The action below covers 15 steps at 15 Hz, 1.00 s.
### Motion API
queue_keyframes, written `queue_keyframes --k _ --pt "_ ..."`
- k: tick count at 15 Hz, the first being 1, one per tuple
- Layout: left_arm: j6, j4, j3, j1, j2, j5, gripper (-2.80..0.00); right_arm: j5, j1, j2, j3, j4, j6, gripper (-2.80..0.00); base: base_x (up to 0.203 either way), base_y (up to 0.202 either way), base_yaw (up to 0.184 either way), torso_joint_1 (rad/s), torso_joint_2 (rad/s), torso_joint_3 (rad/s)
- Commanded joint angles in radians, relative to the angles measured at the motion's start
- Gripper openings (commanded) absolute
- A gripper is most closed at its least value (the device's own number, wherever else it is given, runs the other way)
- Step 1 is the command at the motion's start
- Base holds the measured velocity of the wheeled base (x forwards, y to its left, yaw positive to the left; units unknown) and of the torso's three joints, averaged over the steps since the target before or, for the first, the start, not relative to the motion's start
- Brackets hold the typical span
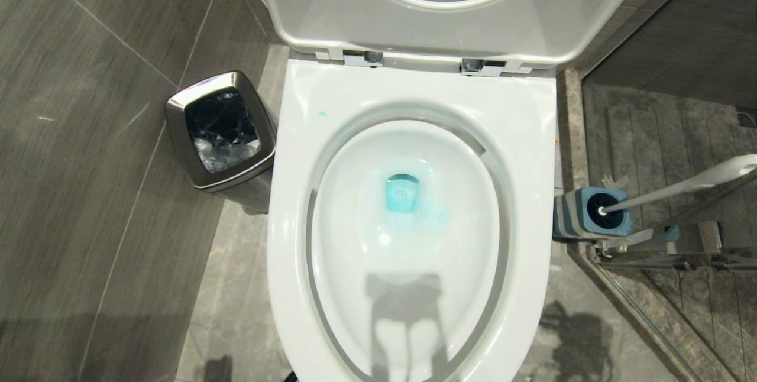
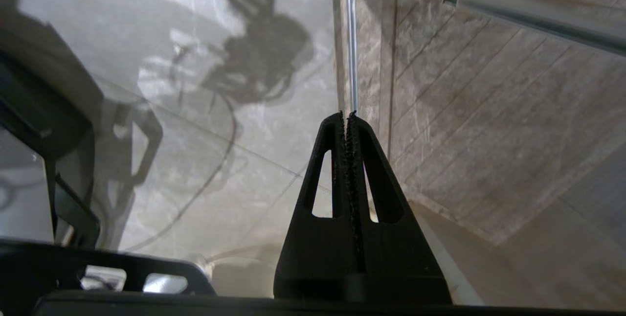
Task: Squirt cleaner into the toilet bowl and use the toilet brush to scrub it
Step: Scrub the toilet bowl
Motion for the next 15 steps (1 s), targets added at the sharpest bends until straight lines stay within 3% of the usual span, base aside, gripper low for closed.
queue_keyframes --k 1,4,6,8,10,12,15 --pt "0.000 0.000 0.000 0.001 -0.001 0.000 -2.80 0.008 -0.024 0.104 0.004 -0.081 0.001 -2.80 0.000 0.000 0.000 0.000 0.00 0.000" --pt "0.000 0.000 0.000 0.001 -0.001 0.000 -2.80 -0.020 0.008 0.342 0.005 -0.345 0.017 -2.80 0.000 0.000 0.000 0.000 0.00 0.000" --pt "0.000 0.000 0.000 0.001 -0.001 0.000 -2.80 -0.081 0.073 0.496 0.005 -0.550 0.042 -2.80 0.000 0.000 0.000 0.000 0.00 0.000" --pt "0.000 0.000 0.000 0.001 -0.001 0.000 -2.80 -0.150 0.184 0.624 0.004 -0.706 0.130 -2.80 0.000 0.000 0.000 0.000 0.00 0.000" --pt "0.000 0.000 0.000 0.001 -0.001 0.000 -2.80 -0.246 0.331 0.689 0.001 -0.773 0.272 -2.80 0.000 0.000 0.000 0.000 0.00 0.000" --pt "0.000 0.000 0.000 0.001 -0.001 0.000 -2.80 -0.326 0.425 0.728 -0.006 -0.799 0.360 -2.80 0.000 0.000 0.000 0.000 0.00 0.000" --pt "0.000 0.000 0.000 0.001 -0.001 0.000 -2.80 -0.372 0.436 0.746 -0.006 -0.811 0.369 -2.80 0.000 0.000 0.000 0.000 0.00 0.000"
